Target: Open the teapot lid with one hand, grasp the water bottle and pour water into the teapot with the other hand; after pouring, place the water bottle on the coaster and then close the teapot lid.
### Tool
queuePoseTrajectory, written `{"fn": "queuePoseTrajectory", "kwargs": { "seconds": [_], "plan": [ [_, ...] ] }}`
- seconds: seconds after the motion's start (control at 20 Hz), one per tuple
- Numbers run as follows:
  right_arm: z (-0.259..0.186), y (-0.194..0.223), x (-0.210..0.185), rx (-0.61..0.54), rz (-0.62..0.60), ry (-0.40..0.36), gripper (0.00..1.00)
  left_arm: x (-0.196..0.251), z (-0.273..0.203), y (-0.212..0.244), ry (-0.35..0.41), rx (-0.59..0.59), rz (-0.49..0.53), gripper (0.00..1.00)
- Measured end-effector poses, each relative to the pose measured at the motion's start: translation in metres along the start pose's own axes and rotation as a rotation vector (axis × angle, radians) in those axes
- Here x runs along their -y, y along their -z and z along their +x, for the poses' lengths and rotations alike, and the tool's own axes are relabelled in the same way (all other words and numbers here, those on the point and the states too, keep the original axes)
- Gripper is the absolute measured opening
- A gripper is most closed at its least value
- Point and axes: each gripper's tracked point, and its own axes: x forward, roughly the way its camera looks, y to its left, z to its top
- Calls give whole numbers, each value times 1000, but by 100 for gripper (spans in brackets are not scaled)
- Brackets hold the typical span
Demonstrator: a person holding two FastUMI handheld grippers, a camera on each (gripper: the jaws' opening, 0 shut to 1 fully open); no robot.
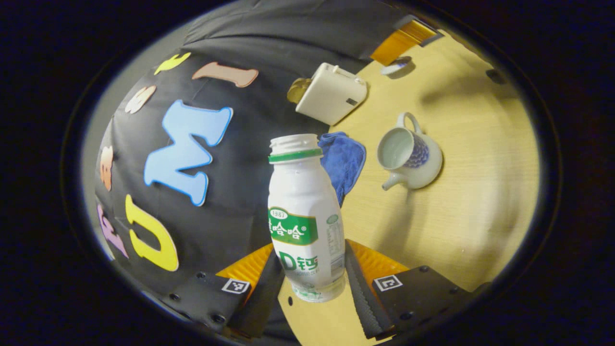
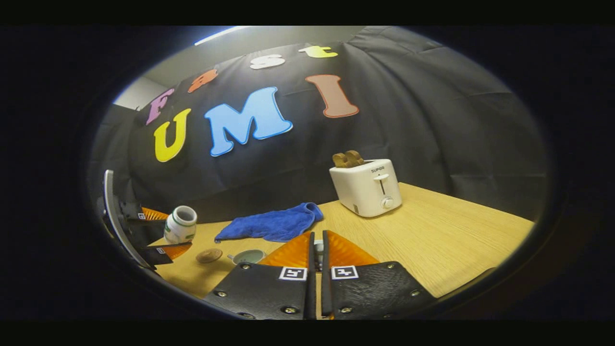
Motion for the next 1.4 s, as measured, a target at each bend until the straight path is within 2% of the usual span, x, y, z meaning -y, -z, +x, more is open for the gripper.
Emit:
{"fn": "queuePoseTrajectory", "kwargs": {
  "seconds": [0.05,0.1,0.15,0.2,0.3,0.4,0.45,0.5,0.55,0.6,0.7,0.75,0.85,0.9,0.95,1.05,1.1,1.15,1.2,1.4],
  "plan": [
    [0,2,-1,-3,-11,-2,4,-3,0,5,-6,-2,-54,85],
    [1,3,-4,-6,-20,-8,4,-6,1,11,-16,-8,-99,85],
    [1,4,-7,-8,-24,-14,0,-11,0,16,-35,-12,-138,72],
    [1,4,-10,-8,-30,-21,0,-15,-1,21,-47,-15,-179,72],
    [1,5,-15,-3,-49,-33,0,-17,-4,31,-57,-18,-274,85],
    [1,4,-22,2,-70,-51,0,-19,-5,37,-59,-14,-378,85],
    [1,4,-26,5,-81,-62,4,-22,-6,40,-65,-12,-426,85],
    [2,5,-30,7,-92,-72,0,-23,-7,43,-71,-11,-472,85],
    [2,6,-35,5,-106,-83,0,-23,-8,48,-76,-5,-516,79],
    [4,7,-38,3,-116,-91,0,-23,-11,51,-80,2,-559,85],
    [6,8,-46,-4,-126,-108,0,-21,-7,52,-77,8,-644,85],
    [7,8,-50,-8,-128,-115,4,-21,-5,53,-80,9,-682,79],
    [10,9,-56,-13,-147,-123,4,-22,-5,52,-86,14,-748,83],
    [11,8,-60,-14,-164,-126,21,-21,-4,52,-88,16,-783,85],
    [13,8,-63,-15,-182,-132,4,-20,-3,55,-95,20,-820,85],
    [17,8,-73,-19,-212,-146,4,-17,-1,57,-101,32,-886,85],
    [20,9,-79,-24,-221,-155,0,-16,0,57,-101,38,-915,85],
    [22,12,-83,-33,-229,-160,0,-14,-1,57,-95,41,-933,84],
    [25,15,-86,-44,-235,-163,4,-12,-1,58,-91,42,-948,84],
    [31,22,-96,-65,-240,-178,4,-12,-6,60,-96,49,-984,85]
  ]
}}
